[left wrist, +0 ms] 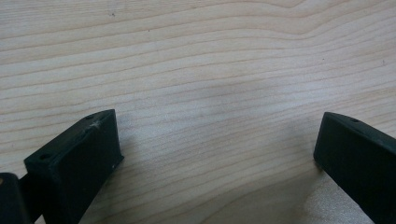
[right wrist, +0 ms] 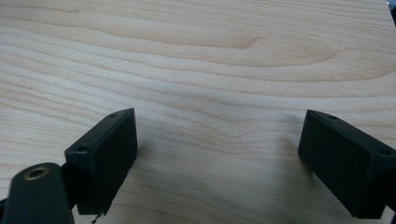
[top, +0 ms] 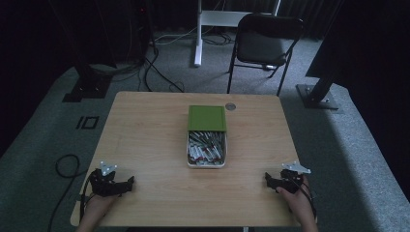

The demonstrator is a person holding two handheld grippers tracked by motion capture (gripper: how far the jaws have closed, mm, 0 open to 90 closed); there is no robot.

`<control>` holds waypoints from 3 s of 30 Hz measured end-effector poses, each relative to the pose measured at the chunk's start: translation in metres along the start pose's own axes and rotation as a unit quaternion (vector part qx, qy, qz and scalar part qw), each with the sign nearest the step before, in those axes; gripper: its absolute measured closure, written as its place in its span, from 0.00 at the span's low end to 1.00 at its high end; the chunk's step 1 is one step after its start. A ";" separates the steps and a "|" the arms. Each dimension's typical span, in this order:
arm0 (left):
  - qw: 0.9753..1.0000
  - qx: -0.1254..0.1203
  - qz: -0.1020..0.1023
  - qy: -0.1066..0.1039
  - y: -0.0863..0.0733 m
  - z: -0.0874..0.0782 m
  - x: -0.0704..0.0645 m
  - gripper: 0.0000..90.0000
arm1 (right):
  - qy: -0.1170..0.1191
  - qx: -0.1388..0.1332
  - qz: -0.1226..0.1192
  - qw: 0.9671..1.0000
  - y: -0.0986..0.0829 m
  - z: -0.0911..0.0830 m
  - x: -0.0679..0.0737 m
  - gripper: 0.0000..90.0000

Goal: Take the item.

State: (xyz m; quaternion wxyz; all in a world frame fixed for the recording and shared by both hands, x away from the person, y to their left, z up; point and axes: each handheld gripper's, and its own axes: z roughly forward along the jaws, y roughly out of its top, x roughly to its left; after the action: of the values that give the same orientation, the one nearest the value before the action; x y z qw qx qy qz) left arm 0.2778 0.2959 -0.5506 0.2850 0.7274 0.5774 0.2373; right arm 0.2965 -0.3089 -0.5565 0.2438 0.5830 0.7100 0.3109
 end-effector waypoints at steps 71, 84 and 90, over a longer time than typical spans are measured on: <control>1.000 0.000 -0.001 0.000 0.000 0.000 0.000 0.01 | 0.116 -0.108 -0.138 0.978 0.114 -0.038 0.124 0.21; 1.000 0.000 -0.001 0.000 0.000 0.000 0.000 0.01 | 0.151 -0.103 -0.173 0.968 0.114 -0.028 0.160 0.30; 1.000 0.000 -0.001 0.000 0.000 0.000 0.000 0.01 | 0.161 -0.101 -0.186 0.964 0.113 -0.024 0.174 0.49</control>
State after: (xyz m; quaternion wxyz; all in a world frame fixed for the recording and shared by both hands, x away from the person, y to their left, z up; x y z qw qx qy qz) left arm 0.2779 0.2958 -0.5505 0.2851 0.7268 0.5781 0.2371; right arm 0.3207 -0.1282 -0.4554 0.2377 0.3552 0.8007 0.4198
